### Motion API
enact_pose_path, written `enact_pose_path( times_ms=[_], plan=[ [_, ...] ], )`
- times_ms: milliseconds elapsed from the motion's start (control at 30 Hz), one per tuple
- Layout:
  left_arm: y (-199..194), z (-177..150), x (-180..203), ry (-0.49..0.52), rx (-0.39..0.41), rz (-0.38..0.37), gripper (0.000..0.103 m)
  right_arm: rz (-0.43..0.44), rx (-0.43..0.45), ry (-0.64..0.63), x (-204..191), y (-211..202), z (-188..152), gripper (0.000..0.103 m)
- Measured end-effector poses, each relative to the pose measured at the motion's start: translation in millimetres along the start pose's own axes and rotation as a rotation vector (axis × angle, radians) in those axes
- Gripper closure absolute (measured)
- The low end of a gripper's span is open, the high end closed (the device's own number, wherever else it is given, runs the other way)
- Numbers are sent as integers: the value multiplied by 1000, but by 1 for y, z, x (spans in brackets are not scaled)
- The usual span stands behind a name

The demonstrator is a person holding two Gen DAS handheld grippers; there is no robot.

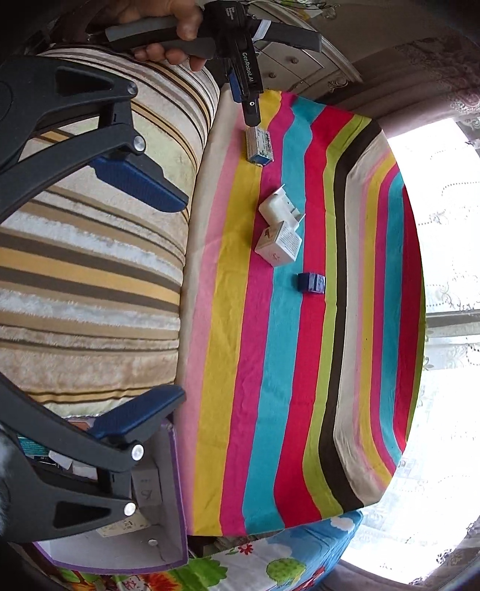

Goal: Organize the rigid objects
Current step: 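Grasp the Penciclovir box with the left tool while the right tool grasps the white cube box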

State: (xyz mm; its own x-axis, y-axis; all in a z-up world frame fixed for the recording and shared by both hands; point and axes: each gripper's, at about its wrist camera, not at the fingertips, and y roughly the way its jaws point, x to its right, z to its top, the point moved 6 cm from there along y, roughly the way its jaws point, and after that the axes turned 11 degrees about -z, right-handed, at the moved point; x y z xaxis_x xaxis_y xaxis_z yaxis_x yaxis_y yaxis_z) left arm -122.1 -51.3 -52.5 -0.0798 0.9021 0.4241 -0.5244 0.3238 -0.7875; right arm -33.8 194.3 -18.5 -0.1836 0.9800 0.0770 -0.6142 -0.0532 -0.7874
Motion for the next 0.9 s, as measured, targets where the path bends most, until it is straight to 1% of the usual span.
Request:
enact_pose_path(
  times_ms=[167,300,367,467,600,733,900],
  plan=[
    [19,13,-5,23,-51,48,16,25,-21,-24,-19,18,15,7],
    [32,24,-11,28,-61,98,15,27,-29,-48,-33,33,26,7],
    [39,28,-13,20,-70,108,14,14,-30,-52,-38,41,31,7],
    [50,32,-14,33,-91,134,14,32,-44,-41,-46,55,40,7],
    [64,34,-17,37,-124,149,14,42,-58,-41,-57,73,51,7],
    [74,35,-23,25,-146,146,14,22,-71,-25,-64,92,64,7],
    [77,38,-20,66,-126,181,14,-1,-91,-5,-74,117,74,7]
  ],
)
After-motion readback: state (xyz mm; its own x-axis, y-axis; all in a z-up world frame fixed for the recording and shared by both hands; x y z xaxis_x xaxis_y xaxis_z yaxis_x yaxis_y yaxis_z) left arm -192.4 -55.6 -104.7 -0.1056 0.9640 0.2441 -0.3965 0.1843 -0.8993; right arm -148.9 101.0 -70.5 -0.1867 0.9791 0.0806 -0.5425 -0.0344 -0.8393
